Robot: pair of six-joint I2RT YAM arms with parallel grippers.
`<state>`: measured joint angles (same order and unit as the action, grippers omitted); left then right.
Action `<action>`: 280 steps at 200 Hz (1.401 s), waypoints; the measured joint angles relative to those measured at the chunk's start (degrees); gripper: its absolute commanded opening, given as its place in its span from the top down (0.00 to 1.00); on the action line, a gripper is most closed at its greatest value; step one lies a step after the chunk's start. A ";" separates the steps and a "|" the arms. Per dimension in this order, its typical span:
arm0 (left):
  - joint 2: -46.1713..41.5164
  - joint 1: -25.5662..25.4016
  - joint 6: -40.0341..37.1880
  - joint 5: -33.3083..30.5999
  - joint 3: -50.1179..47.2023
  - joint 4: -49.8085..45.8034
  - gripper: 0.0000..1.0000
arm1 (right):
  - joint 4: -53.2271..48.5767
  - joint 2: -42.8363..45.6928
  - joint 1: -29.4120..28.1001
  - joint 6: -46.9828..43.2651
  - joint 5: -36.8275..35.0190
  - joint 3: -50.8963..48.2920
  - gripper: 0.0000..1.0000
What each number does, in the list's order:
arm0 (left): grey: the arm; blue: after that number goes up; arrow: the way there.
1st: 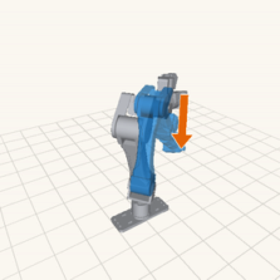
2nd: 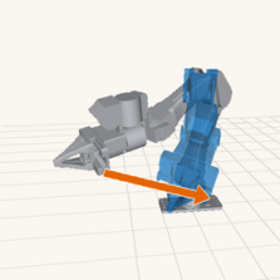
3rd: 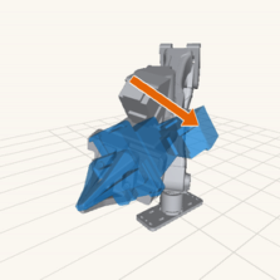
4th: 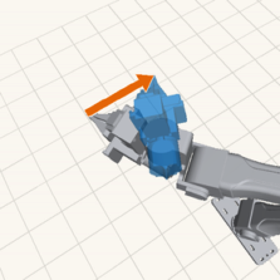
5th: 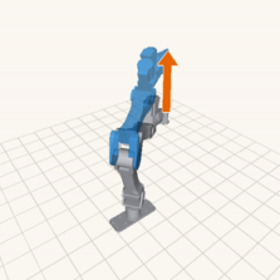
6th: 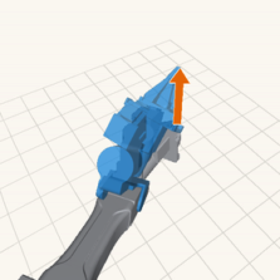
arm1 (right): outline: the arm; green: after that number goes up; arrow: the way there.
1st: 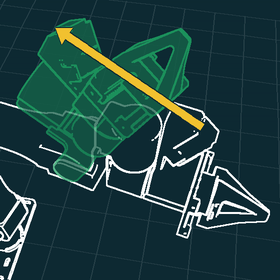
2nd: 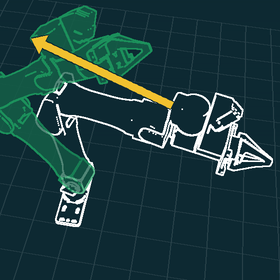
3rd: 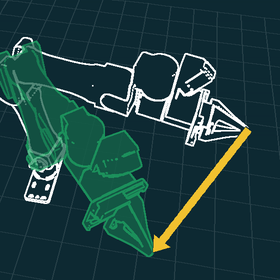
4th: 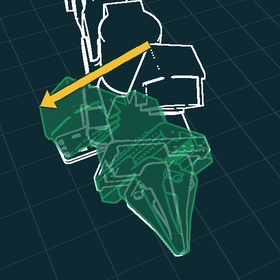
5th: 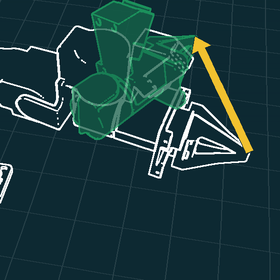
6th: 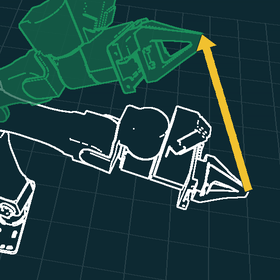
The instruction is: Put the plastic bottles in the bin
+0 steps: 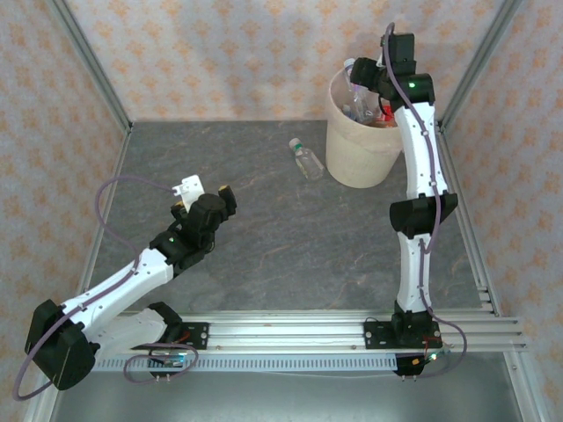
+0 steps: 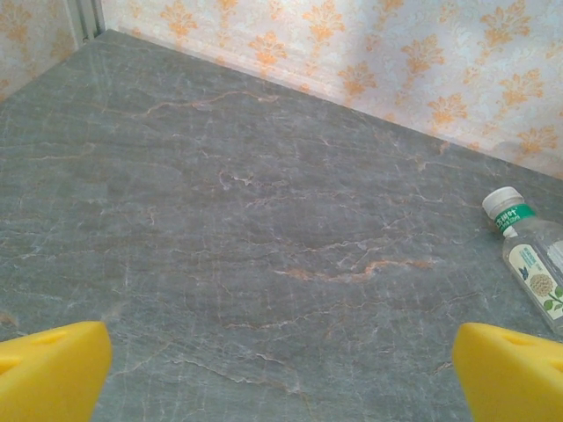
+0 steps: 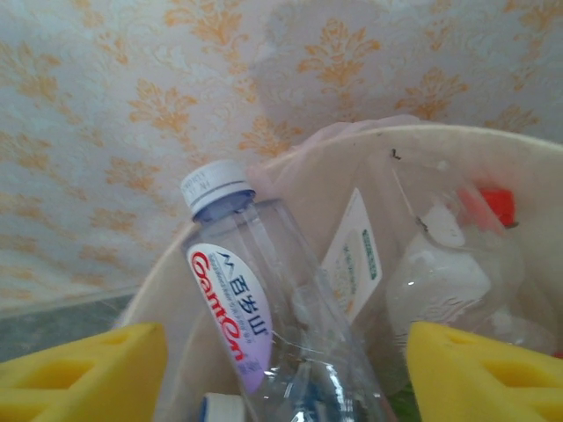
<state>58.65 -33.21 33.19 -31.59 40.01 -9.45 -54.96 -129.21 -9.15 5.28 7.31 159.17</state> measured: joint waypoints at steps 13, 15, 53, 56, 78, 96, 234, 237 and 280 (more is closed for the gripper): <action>0.28 0.00 0.00 0.26 0.00 0.00 0.00 | -0.28 -0.50 -0.20 -1.33 -1.16 0.00 0.37; 0.31 0.00 0.00 0.26 0.00 0.00 0.00 | -0.31 -0.61 -0.20 -1.40 -1.27 0.00 0.37; 1.81 0.00 0.02 1.03 0.00 -0.39 0.00 | -2.80 -4.28 -0.66 -3.91 -3.63 0.02 0.41; 1.88 0.00 0.02 1.09 0.00 -0.44 0.00 | -2.84 -4.37 -0.85 -3.98 -3.96 0.00 0.41; 2.29 0.00 0.04 1.09 0.00 -0.63 0.00 | -4.11 -3.28 -2.16 -5.46 -8.15 -1.29 0.43; 2.99 0.00 0.22 1.11 0.00 -0.63 0.00 | -5.84 -0.76 -2.49 -7.15 -13.18 -5.51 0.44; 4.44 0.35 1.68 1.16 0.00 -0.68 0.00 | -7.93 15.23 -7.30 -11.34 -16.02 -13.97 0.26; 4.42 0.37 1.77 1.16 0.00 -0.68 0.00 | -7.56 16.24 -7.91 -11.39 -15.89 -14.91 0.24; 0.68 1.05 2.99 1.22 -1.20 -0.35 0.00 | -1.20 26.60 -16.31 -11.78 -12.81 -28.74 0.16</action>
<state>59.33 -32.16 36.18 -30.37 38.81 -9.80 -56.16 -102.61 -25.45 -6.50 -5.50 130.43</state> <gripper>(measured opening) 0.995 0.831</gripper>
